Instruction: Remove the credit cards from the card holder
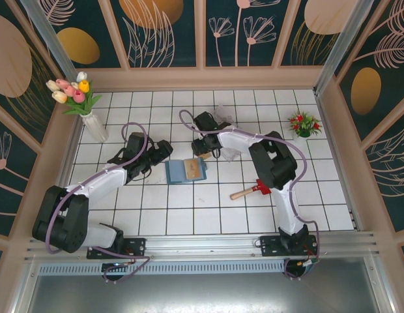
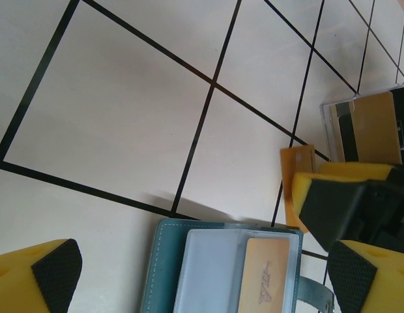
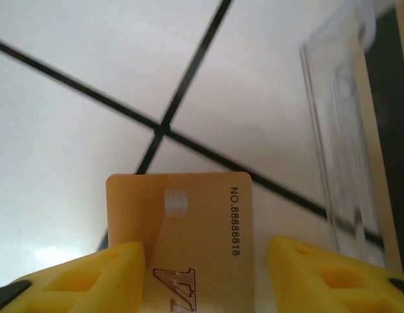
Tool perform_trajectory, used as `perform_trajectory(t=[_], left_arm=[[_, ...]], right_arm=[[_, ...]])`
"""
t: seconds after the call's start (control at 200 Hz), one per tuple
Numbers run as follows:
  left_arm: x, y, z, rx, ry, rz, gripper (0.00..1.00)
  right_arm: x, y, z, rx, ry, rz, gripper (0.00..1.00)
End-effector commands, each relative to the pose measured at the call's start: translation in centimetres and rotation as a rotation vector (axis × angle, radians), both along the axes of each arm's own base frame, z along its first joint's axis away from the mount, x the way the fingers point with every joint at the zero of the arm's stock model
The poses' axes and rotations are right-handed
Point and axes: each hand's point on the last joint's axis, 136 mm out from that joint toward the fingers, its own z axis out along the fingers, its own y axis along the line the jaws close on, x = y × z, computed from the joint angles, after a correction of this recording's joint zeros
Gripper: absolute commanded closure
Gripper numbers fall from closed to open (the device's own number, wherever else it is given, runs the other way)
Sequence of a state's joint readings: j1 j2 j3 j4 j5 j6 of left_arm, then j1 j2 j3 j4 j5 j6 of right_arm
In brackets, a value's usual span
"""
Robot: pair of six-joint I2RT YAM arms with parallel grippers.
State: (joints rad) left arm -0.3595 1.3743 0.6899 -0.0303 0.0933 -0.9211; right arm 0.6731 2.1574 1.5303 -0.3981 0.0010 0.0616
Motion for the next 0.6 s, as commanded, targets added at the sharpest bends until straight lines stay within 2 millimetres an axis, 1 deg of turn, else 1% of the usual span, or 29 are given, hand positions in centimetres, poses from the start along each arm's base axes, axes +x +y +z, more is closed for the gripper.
perform_trajectory(t=[0.0, 0.2, 0.29, 0.415, 0.455, 0.596], left_arm=[[0.0, 0.0, 0.4, 0.003, -0.013, -0.017, 0.02], [0.1, -0.2, 0.3, 0.000, -0.009, -0.029, 0.01], [0.1, -0.3, 0.3, -0.004, -0.011, -0.032, 0.01], [0.2, -0.4, 0.6, -0.003, -0.016, -0.037, 0.02], [0.3, -0.4, 0.9, -0.005, -0.021, -0.040, 0.01], [0.8, -0.7, 1.5, -0.011, -0.036, -0.045, 0.01]], right_arm=[[-7.5, -6.6, -4.5, -0.216, 0.288, -0.072, 0.46], [-9.0, -8.9, -4.0, -0.266, 0.294, -0.119, 0.46], [-10.6, -9.9, -4.1, -0.269, 0.319, -0.126, 0.46], [-13.5, -11.5, -4.3, -0.276, 0.366, -0.134, 0.46], [-14.6, -11.7, -4.0, -0.257, 0.390, -0.133, 0.46], [-17.1, -12.5, -3.1, -0.219, 0.429, -0.148, 0.45]])
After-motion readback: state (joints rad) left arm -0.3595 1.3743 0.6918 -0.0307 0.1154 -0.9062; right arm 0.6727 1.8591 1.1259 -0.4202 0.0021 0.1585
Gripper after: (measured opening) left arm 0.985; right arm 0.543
